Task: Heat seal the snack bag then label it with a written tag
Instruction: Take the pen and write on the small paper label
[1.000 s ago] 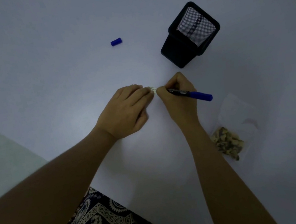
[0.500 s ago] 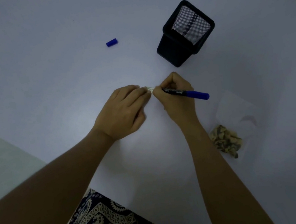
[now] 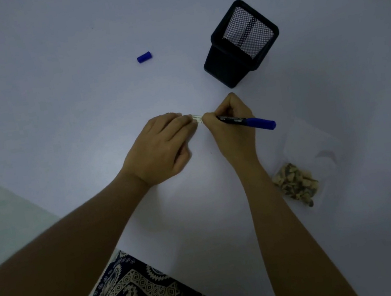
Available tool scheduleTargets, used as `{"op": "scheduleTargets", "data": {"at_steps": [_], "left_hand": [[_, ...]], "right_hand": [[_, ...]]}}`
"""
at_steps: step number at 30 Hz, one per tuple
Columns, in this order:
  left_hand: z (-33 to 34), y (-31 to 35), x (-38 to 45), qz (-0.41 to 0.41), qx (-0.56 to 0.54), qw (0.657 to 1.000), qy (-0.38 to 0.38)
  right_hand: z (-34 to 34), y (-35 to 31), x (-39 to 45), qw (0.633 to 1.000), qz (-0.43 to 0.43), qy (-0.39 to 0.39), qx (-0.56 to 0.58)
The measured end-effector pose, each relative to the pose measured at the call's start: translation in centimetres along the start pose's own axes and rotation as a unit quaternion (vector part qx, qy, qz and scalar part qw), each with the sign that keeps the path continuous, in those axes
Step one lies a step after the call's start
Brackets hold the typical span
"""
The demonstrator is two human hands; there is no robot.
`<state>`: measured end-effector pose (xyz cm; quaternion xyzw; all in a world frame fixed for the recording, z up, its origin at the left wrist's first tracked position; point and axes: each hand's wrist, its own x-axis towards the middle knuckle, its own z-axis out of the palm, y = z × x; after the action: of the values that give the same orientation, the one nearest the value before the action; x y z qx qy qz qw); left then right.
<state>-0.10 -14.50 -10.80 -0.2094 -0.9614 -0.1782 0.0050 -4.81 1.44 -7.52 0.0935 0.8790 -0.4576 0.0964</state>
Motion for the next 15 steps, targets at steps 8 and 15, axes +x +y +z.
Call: {"op": "scheduleTargets", "data": {"at_steps": [8,15], "left_hand": [[0.15,-0.13,-0.23,0.010,-0.001,1.000,0.016],[0.42,-0.10,-0.14,0.015,-0.008,1.000,0.025]], "right_hand": [[-0.01,-0.85,-0.57,1.000,-0.011,0.014,-0.007],[0.41,-0.61,-0.62,0.999,-0.006,0.040,0.022]]}}
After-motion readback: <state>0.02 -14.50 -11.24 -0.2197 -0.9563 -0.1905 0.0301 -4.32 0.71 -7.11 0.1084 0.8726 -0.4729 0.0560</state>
